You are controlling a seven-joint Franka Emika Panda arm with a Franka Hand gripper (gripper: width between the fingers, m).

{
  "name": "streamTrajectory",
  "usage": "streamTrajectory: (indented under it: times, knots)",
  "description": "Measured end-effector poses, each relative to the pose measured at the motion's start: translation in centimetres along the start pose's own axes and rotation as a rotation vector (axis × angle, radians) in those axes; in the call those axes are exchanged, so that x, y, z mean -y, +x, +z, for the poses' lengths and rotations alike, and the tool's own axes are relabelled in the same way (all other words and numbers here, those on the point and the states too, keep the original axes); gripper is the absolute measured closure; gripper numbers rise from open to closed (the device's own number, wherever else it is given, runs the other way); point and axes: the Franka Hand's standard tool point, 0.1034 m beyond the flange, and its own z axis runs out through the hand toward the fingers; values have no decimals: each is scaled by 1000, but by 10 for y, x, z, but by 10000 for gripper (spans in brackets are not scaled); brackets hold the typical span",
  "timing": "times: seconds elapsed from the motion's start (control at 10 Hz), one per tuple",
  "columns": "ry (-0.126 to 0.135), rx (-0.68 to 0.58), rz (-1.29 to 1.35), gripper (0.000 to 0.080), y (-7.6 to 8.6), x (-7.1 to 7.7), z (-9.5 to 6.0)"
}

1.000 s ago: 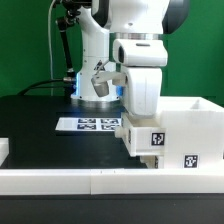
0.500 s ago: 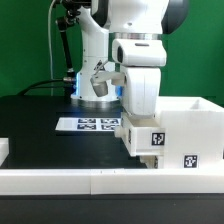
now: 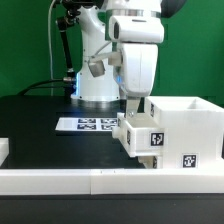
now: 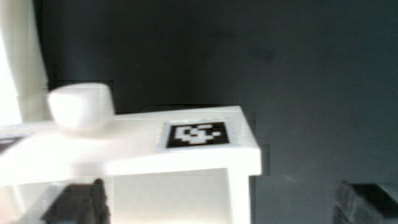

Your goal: Assemble drawer

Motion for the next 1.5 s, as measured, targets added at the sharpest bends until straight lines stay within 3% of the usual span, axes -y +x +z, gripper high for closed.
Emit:
streamTrajectory:
  times: [0.2,0.3,0.4,0.5,0.8,0.9,1.2,1.4,1.5]
  knots:
    - [23,8,-5,151,-20,-19,-4]
    - [32,6,-20,151,-27,-31,1]
    - [68,5,-38,151,-32,-38,9]
    - [76,6,-36,151,-31,-44,15]
    - [80,-22,-56,151,-36,-40,19]
    - [98,-93,-46,151,-44,-28,28]
    - [113,-211,-21,151,-51,-29,34]
    - [128,-245,-9,151,-46,-31,37]
    - [131,-244,3,151,-34,-33,37]
